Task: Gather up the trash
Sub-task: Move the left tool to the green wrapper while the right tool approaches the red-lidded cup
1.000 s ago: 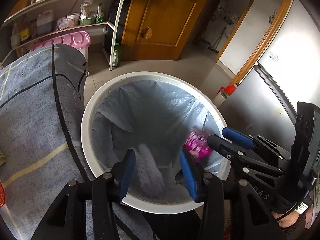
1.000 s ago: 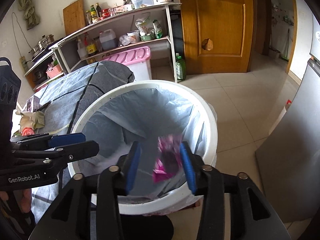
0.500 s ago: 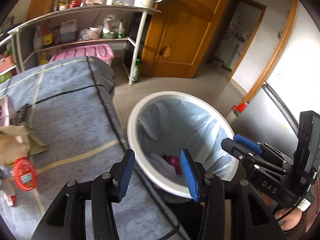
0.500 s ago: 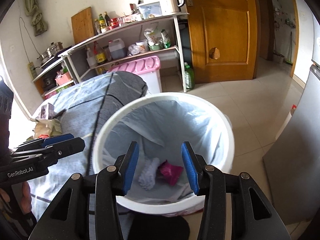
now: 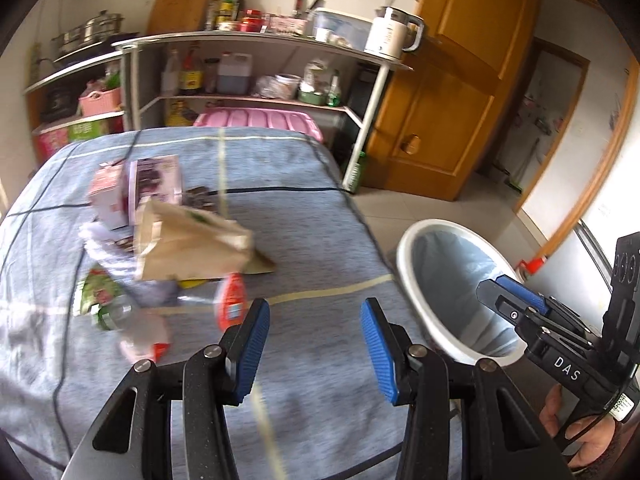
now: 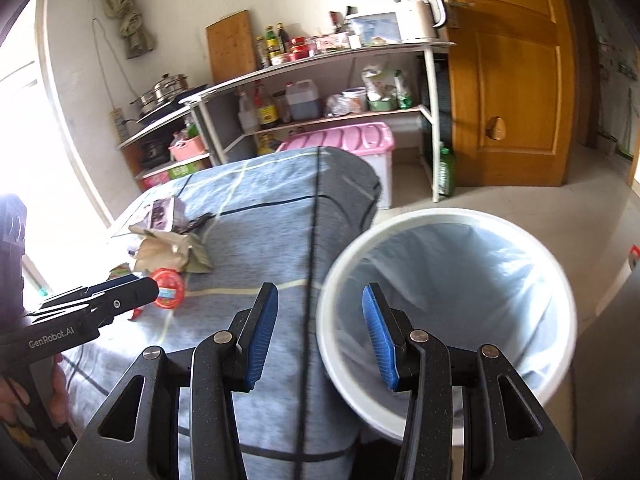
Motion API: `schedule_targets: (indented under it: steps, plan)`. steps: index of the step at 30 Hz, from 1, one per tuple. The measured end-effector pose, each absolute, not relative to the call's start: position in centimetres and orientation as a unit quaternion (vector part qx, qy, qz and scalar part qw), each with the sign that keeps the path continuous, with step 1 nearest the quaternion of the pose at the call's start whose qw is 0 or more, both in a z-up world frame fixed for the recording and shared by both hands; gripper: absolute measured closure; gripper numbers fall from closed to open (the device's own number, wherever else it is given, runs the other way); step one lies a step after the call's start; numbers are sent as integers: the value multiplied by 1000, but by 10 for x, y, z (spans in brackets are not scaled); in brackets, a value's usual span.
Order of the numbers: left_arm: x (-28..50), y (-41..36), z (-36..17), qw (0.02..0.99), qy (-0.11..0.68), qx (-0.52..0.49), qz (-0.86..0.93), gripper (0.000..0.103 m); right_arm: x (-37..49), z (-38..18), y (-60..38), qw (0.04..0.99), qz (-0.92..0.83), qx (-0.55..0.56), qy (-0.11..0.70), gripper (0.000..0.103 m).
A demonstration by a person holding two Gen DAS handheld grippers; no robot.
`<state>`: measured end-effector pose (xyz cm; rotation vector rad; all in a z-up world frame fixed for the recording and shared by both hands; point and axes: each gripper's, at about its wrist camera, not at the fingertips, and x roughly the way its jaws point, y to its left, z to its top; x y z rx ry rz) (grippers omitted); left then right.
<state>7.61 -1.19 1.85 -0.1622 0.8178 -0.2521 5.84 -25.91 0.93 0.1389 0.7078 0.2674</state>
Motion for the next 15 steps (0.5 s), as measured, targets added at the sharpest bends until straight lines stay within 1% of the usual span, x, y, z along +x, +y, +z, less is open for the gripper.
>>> schedule_targets:
  steps: [15]
  plan:
    - [59, 120, 6, 912, 383, -149, 2, 56, 86, -5, -144, 896, 239, 32, 372, 58]
